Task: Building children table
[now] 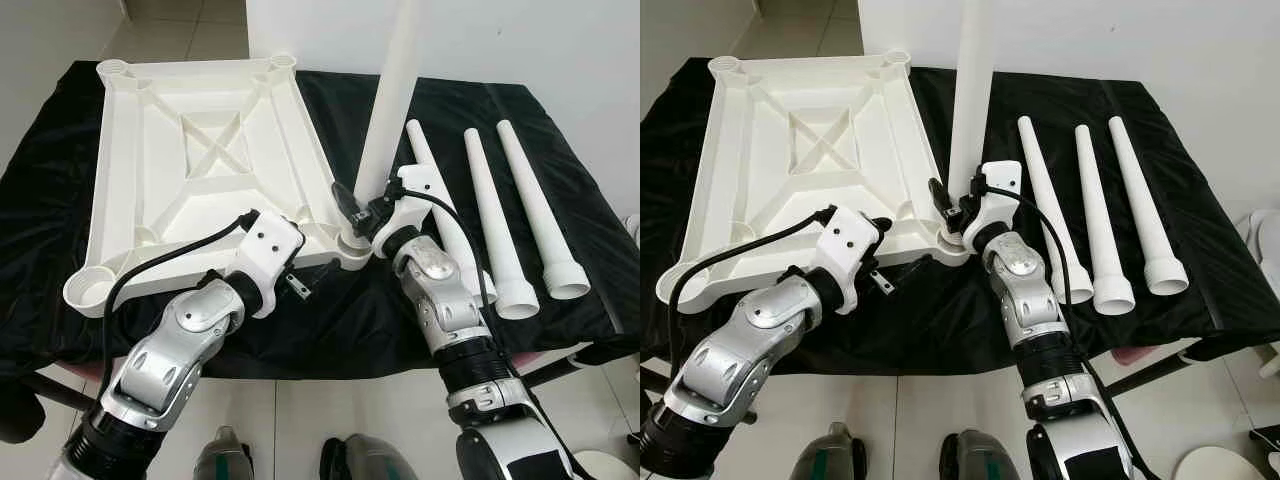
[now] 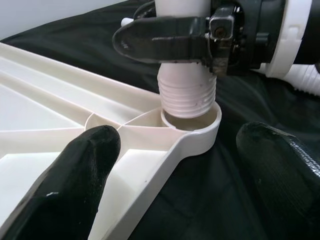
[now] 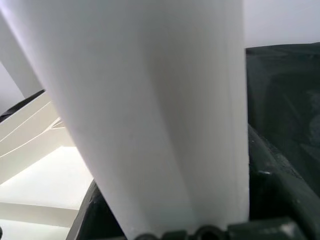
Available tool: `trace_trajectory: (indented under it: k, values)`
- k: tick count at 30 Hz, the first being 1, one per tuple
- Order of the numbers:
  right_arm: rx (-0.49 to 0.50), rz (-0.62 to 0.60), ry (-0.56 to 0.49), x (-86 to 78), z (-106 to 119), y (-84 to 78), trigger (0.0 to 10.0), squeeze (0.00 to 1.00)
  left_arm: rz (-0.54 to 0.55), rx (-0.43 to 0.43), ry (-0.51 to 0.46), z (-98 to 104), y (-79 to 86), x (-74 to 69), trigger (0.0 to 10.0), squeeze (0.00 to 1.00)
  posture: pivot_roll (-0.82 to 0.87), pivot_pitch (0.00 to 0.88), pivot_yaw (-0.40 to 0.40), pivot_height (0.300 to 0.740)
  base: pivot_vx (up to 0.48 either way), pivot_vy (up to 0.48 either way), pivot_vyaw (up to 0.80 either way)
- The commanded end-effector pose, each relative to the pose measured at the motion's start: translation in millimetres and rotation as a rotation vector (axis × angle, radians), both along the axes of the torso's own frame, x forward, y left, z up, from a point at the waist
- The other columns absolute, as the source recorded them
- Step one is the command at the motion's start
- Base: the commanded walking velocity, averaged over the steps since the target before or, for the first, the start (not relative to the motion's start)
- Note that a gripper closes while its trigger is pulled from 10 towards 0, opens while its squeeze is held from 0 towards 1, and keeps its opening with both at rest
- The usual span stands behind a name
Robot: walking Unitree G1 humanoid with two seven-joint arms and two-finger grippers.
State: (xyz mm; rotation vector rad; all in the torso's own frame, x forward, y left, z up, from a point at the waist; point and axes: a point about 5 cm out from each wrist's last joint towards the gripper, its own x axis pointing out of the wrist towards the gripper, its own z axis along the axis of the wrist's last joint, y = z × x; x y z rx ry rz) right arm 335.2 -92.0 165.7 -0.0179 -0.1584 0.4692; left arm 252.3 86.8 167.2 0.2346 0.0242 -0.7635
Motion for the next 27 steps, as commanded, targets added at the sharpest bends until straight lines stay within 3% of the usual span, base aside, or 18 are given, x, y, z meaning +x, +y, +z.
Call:
trace_trajectory:
  k: [1,9,21,27]
  values:
    - [-0.018,0.002,0.007,-1.7,-2,-0.9,10.0,0.00,-0.053,0.007,-0.015,0,-2.8,-6.2,10.0,0.00,-0.04,0.049,-0.045,0.740,0.000,0.000,0.00]
    - [-0.035,0.013,0.023,-4.2,-8,-0.2,10.0,0.00,-0.071,0.016,-0.023,1,-2.3,-6.9,10.0,0.00,-0.04,0.052,-0.043,0.740,0.000,0.000,0.00]
    - [-0.110,0.122,0.049,-21.8,-25,11.8,10.0,0.00,-0.065,0.012,-0.035,4,0.3,-7.6,10.0,0.00,-0.03,0.065,-0.049,0.740,0.000,0.000,0.00]
    - [-0.078,0.104,0.082,-23.5,-30,7.3,10.0,0.00,-0.065,0.007,-0.039,6,-0.2,-7.8,10.0,0.00,-0.04,0.072,-0.047,0.740,0.000,0.000,0.00]
